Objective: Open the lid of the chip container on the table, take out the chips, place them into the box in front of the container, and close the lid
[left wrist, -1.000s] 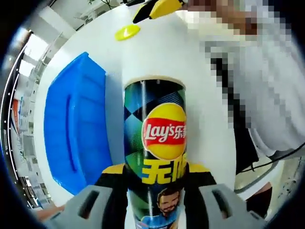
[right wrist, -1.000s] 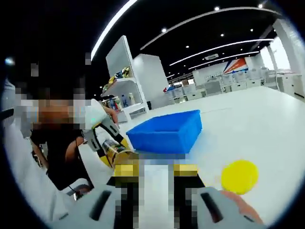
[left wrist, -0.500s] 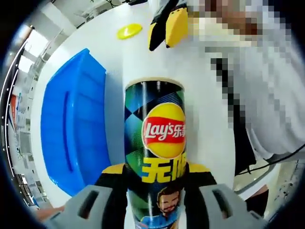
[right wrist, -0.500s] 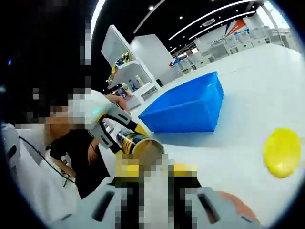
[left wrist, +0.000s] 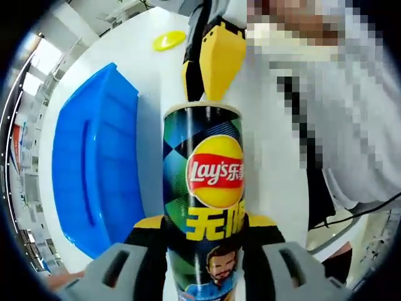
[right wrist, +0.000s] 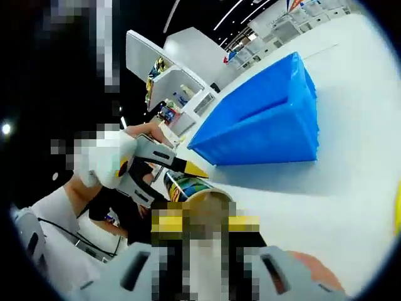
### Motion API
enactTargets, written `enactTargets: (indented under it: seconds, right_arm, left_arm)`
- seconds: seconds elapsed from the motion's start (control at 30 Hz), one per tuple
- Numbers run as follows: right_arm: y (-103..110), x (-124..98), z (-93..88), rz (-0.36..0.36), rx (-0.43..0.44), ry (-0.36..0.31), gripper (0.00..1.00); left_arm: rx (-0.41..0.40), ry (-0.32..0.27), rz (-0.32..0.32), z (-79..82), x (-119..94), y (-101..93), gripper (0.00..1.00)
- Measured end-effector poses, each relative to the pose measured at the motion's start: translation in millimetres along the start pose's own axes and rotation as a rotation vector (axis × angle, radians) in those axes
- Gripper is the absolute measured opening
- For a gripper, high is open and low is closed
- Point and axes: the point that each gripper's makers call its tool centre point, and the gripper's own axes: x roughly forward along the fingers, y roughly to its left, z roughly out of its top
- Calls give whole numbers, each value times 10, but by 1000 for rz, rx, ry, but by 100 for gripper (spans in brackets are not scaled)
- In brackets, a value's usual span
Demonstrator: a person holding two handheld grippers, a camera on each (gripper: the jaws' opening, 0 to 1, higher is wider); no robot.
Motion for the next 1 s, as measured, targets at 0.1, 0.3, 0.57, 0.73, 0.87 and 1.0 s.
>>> enactTargets:
  seconds: [0.1,0.3,0.57,0.73,0.87,1.0]
  right_arm:
    - [3,32,-2,3,4,12,19]
    - [25,109,-13,18,27,52,14]
    - [-12,135,-23,36,72,104,13]
    - [26,169,7,75,83,115,3]
    - [21,154,-23,58,80,100,0]
    - [16,145,-25,42,121,89,0]
  left_arm:
    - [1,3,3,2,2,-6,47]
    - [1,8,1,-4,6,-9,47]
    - [2,18,-4,-11,11,-10,47]
    - [6,37,-3,-20,19,-1,47]
    - [3,22,-2,-17,12,0,47]
    - [8,25,1,-19,13,3,47]
